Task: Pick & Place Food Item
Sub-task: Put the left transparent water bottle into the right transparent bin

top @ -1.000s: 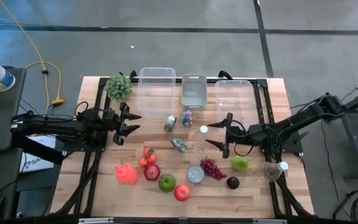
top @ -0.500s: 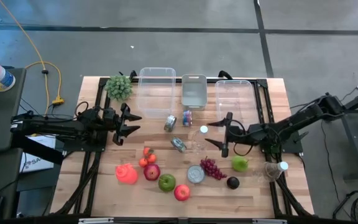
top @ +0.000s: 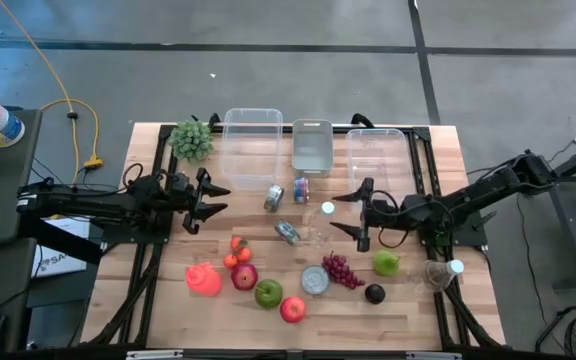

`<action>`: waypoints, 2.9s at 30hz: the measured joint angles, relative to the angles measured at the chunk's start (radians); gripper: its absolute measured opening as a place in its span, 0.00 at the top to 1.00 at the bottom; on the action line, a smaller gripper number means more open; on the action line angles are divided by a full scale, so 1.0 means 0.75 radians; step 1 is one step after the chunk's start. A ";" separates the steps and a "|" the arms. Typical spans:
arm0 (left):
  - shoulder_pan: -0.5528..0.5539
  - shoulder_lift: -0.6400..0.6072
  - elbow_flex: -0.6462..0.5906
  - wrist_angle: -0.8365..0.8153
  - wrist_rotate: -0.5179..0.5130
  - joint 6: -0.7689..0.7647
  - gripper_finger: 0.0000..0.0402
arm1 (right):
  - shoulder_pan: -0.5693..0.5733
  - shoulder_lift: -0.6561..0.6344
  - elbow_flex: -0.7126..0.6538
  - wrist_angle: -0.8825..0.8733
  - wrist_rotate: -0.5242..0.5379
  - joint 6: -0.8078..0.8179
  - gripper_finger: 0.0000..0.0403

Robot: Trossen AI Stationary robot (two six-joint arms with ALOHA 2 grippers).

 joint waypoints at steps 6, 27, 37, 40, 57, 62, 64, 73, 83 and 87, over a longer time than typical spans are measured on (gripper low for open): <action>0.000 0.000 0.000 0.001 0.000 0.001 0.52 | -0.001 0.000 0.000 0.050 0.009 -0.055 0.29; 0.000 0.000 0.000 0.003 0.002 -0.006 0.52 | -0.071 0.026 0.255 -0.320 0.016 0.026 0.29; 0.000 0.000 -0.001 -0.003 0.014 -0.007 0.52 | -0.154 0.093 0.254 -0.340 -0.047 0.072 0.29; -0.004 0.000 -0.001 -0.009 0.014 -0.009 0.52 | -0.154 0.097 0.254 -0.340 -0.082 0.075 0.29; -0.003 0.000 -0.001 -0.047 0.013 -0.051 0.52 | -0.154 0.097 0.254 -0.393 -0.171 0.130 0.53; -0.003 0.000 -0.001 -0.048 0.012 -0.077 0.52 | -0.153 0.097 0.254 -0.385 -0.114 0.130 0.60; -0.003 0.000 -0.001 -0.048 0.012 -0.079 0.52 | -0.153 0.097 0.254 -0.386 -0.069 0.125 0.60; -0.003 0.000 -0.001 -0.075 0.008 -0.079 0.52 | -0.085 0.097 0.255 -0.389 0.068 0.075 0.50; -0.003 0.000 -0.001 -0.169 0.009 -0.079 0.52 | -0.081 0.098 0.255 -0.303 0.068 0.094 0.48; -0.003 -0.001 -0.001 -0.169 0.009 -0.079 0.52 | -0.108 0.098 0.255 -0.281 -0.018 0.073 0.48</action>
